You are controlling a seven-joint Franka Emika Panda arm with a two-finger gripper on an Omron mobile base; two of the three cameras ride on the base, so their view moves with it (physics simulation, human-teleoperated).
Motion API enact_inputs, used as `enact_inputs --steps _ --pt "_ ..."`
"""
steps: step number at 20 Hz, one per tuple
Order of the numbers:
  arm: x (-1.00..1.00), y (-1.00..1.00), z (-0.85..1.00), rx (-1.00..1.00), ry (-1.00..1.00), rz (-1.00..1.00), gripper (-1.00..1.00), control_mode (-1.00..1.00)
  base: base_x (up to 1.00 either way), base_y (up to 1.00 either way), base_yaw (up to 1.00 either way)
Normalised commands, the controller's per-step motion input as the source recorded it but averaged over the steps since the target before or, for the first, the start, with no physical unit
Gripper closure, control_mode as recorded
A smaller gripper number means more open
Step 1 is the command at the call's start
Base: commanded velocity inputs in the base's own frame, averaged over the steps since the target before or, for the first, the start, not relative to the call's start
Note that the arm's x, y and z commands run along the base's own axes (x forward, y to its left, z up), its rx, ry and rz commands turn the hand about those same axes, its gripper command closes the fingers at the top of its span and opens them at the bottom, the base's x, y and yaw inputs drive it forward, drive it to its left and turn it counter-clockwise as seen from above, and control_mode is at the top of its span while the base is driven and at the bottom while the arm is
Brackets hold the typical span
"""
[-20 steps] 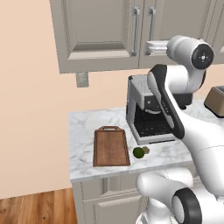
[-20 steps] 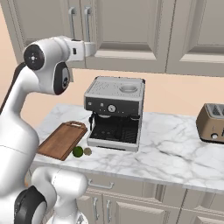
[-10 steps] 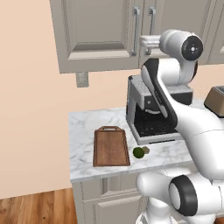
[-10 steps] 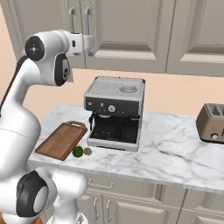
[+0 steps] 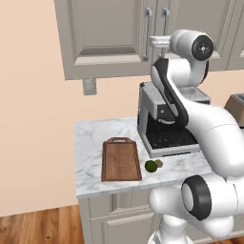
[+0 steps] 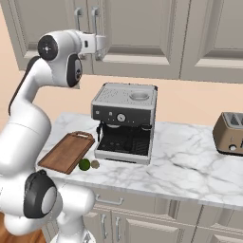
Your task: Open the cabinet. Place the bowl and condiment on the counter. Then place the lime and garlic on the cutting board.
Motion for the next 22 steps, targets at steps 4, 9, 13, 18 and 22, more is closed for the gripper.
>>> enact_inputs --steps 4,9,13,18,22 --pt "0.32 -0.13 0.0 0.0 0.0 0.0 -1.0 -1.0 0.0 0.0 0.0" --pt "0.29 -0.06 0.0 0.0 0.0 0.0 -1.0 -1.0 0.0 0.0 0.0" --pt "0.26 0.0 0.0 0.0 0.0 0.0 -1.0 -1.0 0.0 0.0 0.0" --pt "0.26 0.0 0.0 0.0 0.0 0.0 -1.0 -1.0 0.0 0.0 0.0" --pt "0.22 0.0 0.0 0.0 0.0 0.0 -1.0 -1.0 0.0 0.0 0.0"
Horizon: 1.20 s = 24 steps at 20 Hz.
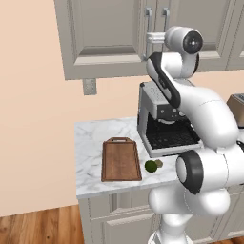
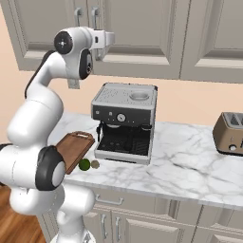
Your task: Open the cabinet. Place the bowl and condiment on the counter. Then place the lime and garlic on the cutting board.
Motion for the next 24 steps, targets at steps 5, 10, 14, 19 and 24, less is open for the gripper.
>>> enact_inputs --steps 5,10,14,19,24 --pt "0.18 0.0 0.0 0.0 0.0 0.0 -1.0 -1.0 0.0 0.0 0.0" --pt "0.16 0.02 0.0 0.0 0.0 0.0 1.0 -1.0 0.0 0.0 0.0" --pt "0.0 0.0 0.0 0.0 0.0 0.0 1.0 -1.0 0.0 0.0 0.0" --pt "0.0 0.08 0.0 0.0 0.0 0.0 1.0 -1.0 0.0 0.0 0.0" --pt "0.01 0.14 0.0 0.0 0.0 0.0 1.0 -1.0 0.0 0.0 0.0"
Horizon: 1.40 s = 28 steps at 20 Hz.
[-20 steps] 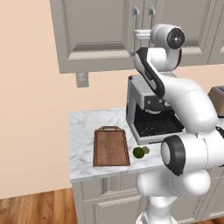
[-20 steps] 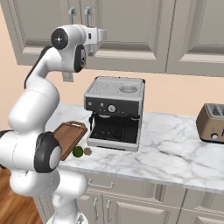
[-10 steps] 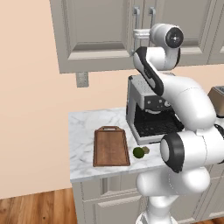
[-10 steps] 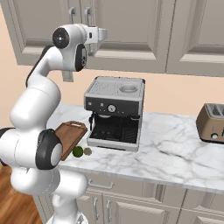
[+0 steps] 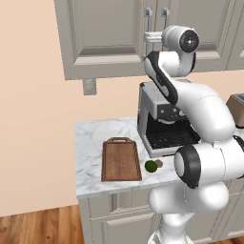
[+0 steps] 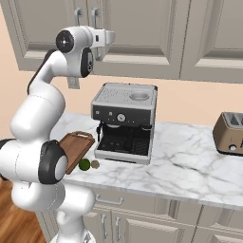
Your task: Open the cabinet. Place the bowl and condiment on the counter. Then place the lime and garlic on the cutting board.
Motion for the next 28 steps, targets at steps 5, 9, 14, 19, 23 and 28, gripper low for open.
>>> enact_inputs --steps 5,9,14,19,23,28 --pt "0.03 0.0 0.0 0.0 0.0 0.0 1.0 -1.0 0.0 0.0 0.0" --pt "0.01 0.0 0.0 0.0 0.0 0.0 1.0 -1.0 0.0 0.0 0.0" --pt "-0.15 0.0 0.0 0.0 -0.05 0.0 1.0 -1.0 0.0 0.0 0.0" --pt "-0.39 -0.03 0.0 0.0 -0.01 0.0 1.0 -1.0 0.0 0.0 0.0" --pt "-0.44 -0.08 0.0 0.0 0.0 0.0 1.0 -1.0 0.0 0.0 0.0" --pt "-0.36 -0.19 0.0 0.0 0.03 0.02 1.0 -1.0 0.0 0.0 0.0"
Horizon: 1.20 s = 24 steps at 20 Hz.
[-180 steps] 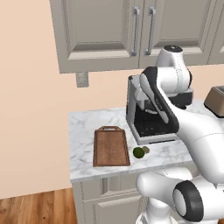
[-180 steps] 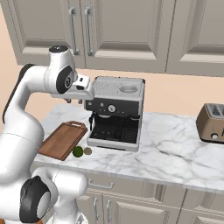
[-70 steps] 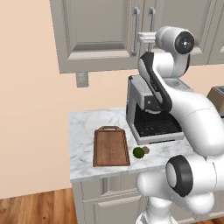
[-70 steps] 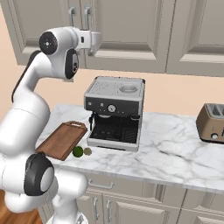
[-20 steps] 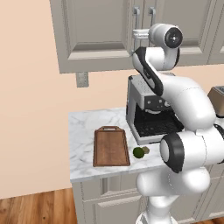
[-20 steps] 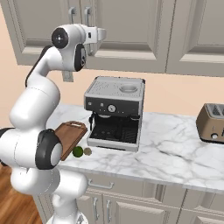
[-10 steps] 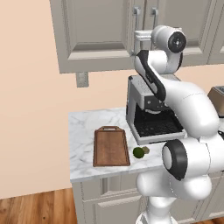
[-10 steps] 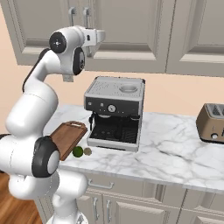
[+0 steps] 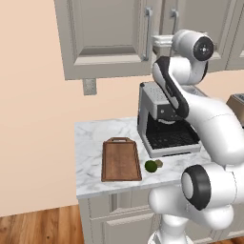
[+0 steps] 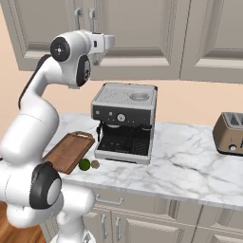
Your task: Open the cabinet. Place the bowl and condiment on the counter. Then place the lime and garlic on the cutting board.
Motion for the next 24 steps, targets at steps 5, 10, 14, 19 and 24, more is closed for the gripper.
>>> enact_inputs --steps 5,10,14,19,24 --pt "-0.36 -0.23 0.0 0.0 0.02 0.02 1.0 -1.0 0.0 0.0 0.0" --pt "-0.38 -0.23 -0.03 0.0 0.0 0.02 1.0 -1.0 0.0 0.0 0.0" --pt "-0.37 -0.23 -0.05 0.0 0.0 0.02 1.0 -1.0 0.0 0.0 0.0" --pt "-0.39 -0.27 -0.03 0.0 0.0 0.01 1.0 -1.0 0.0 0.0 0.0" --pt "-0.41 -0.33 -0.01 0.0 0.0 0.0 1.0 -1.0 0.0 0.0 0.0"
